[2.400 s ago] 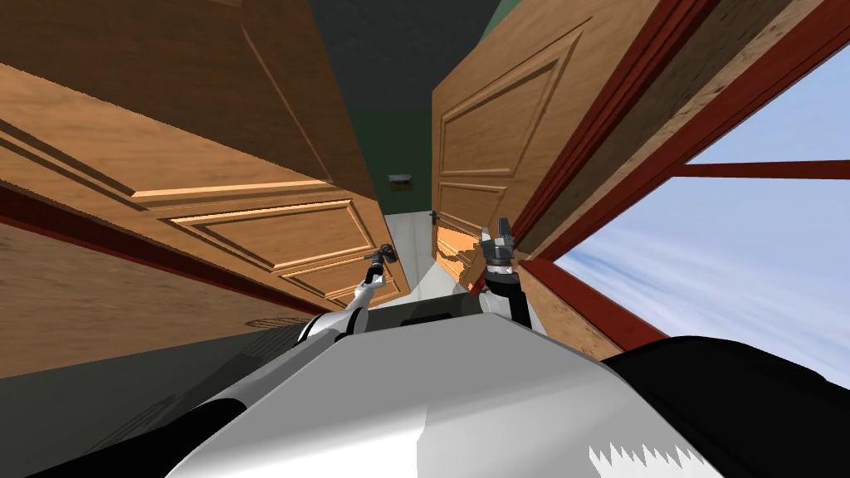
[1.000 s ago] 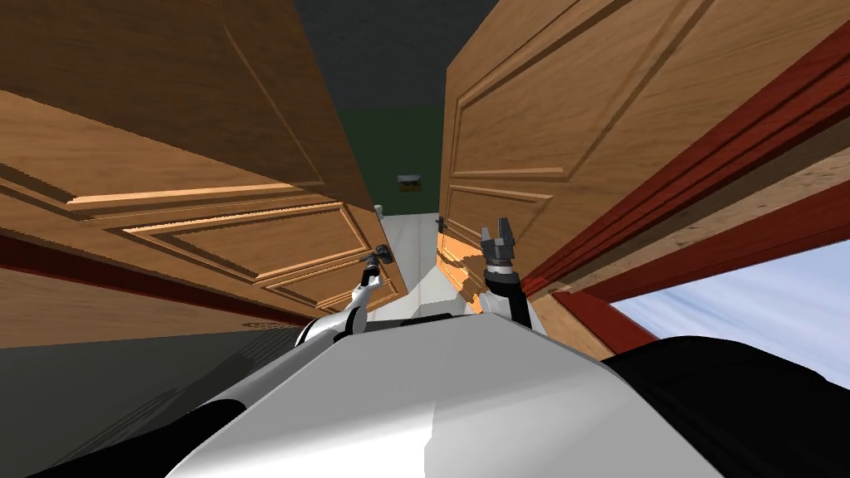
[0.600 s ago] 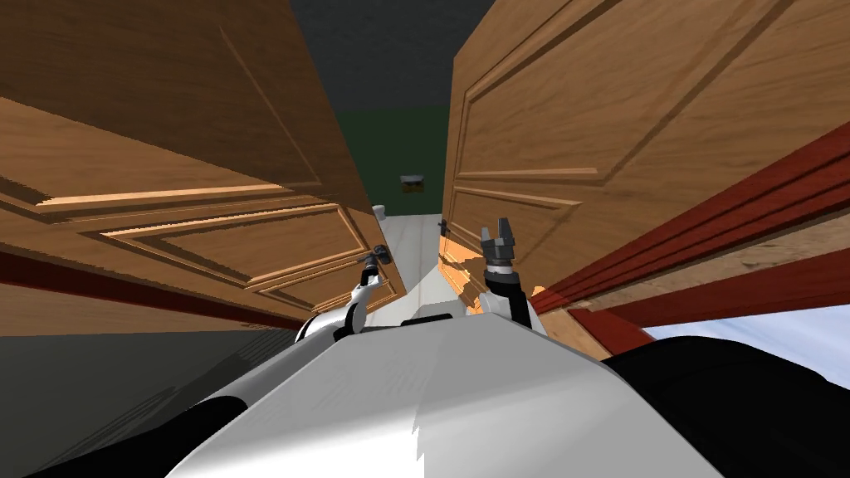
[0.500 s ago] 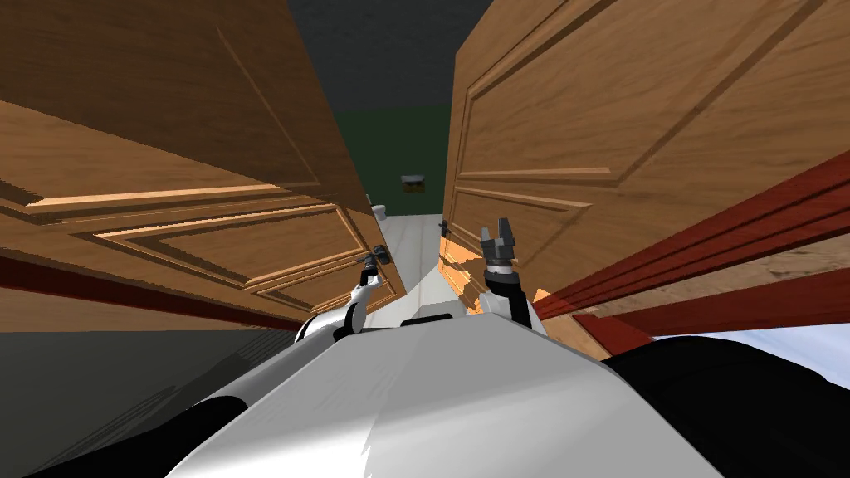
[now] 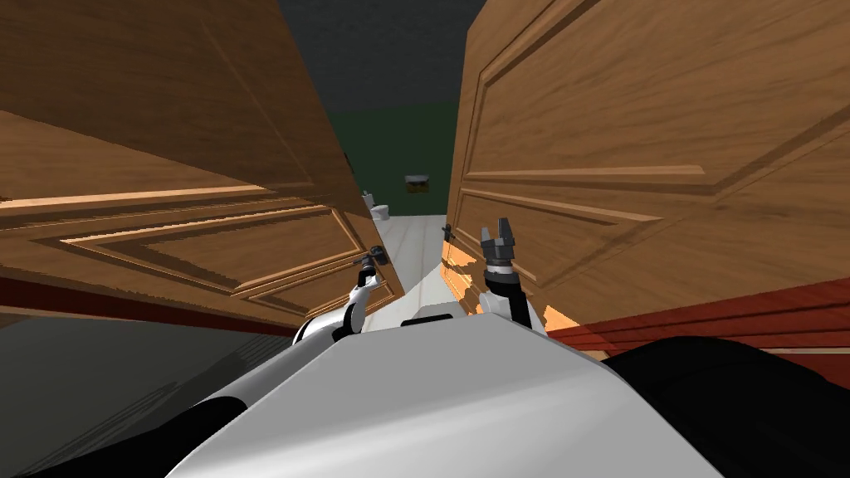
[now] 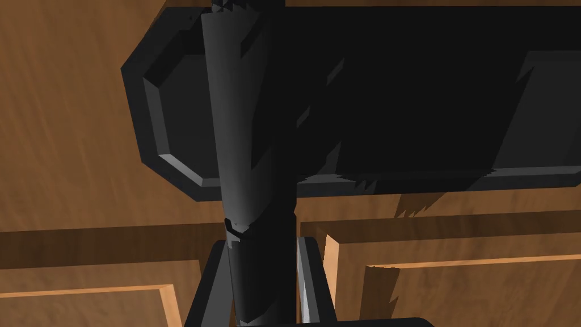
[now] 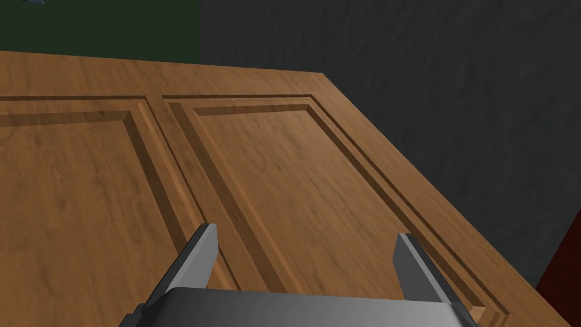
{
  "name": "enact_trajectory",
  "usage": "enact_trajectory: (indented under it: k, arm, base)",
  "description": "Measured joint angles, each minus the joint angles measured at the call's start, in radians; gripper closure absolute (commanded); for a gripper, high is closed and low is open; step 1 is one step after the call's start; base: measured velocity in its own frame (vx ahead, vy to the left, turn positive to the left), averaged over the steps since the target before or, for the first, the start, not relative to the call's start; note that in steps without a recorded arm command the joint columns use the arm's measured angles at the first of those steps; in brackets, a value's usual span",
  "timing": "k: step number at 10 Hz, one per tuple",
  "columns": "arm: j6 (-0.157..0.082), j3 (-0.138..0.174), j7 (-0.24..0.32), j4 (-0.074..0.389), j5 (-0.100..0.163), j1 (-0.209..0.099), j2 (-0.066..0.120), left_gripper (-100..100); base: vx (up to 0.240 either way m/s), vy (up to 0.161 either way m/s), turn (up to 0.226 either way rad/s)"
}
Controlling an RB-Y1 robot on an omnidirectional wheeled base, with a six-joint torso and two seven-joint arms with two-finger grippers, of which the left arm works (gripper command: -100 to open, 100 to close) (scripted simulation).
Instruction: Push the door open
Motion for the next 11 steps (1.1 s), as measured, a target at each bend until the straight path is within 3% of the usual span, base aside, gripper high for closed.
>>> enact_trajectory:
  k: [4,6,8,11]
  arm:
    - [-0.01,0.068,-0.046,0.003,-0.001,-0.004,-0.021,100]
    - [-0.005,0.094,-0.068,-0.034,-0.001,-0.001,-0.029,100]
    - [-0.024,0.129,-0.092,-0.015,-0.002,-0.013,-0.037,100]
    - [-0.032,0.161,-0.115,-0.019,-0.002,-0.016,-0.047,100]
  base:
    - [0.183,0.036,0.019]
    - [0.138,0.029,0.026]
    - [0.111,0.018,0.021]
    - [0.065,0.02,0.008]
